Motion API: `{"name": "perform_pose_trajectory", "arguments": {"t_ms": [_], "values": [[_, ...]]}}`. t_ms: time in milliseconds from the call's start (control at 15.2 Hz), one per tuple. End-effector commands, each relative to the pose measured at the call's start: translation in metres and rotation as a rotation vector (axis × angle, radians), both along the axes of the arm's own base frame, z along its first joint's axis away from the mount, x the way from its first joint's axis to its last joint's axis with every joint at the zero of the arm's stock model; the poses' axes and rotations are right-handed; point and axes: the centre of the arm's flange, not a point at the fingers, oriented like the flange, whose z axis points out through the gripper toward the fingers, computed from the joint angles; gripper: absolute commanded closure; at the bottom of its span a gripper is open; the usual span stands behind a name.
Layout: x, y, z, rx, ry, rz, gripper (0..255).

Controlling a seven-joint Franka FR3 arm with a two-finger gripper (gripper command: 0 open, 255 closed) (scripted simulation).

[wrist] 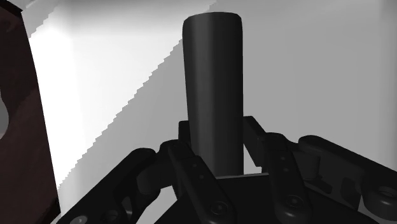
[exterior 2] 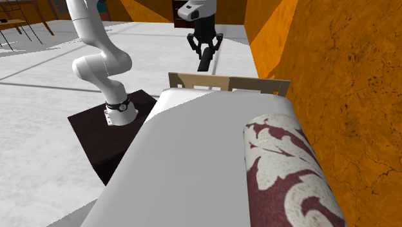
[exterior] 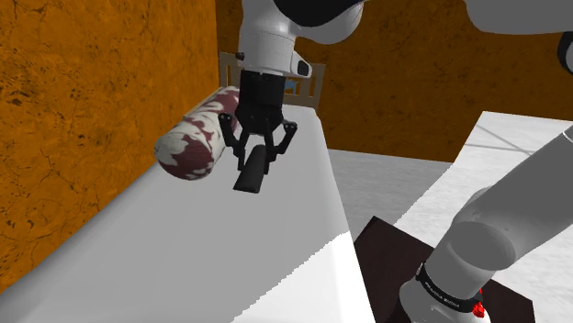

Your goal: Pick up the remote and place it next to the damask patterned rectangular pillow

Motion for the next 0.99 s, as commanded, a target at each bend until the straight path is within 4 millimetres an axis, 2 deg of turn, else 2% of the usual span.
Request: {"name": "perform_pose_trajectory", "arguments": {"t_ms": [0,924], "values": [[0.017,-0.019,0.003,0.000,0.000,0.001,255],[0.135,-0.161,0.003,0.000,0.000,0.001,255]]}}
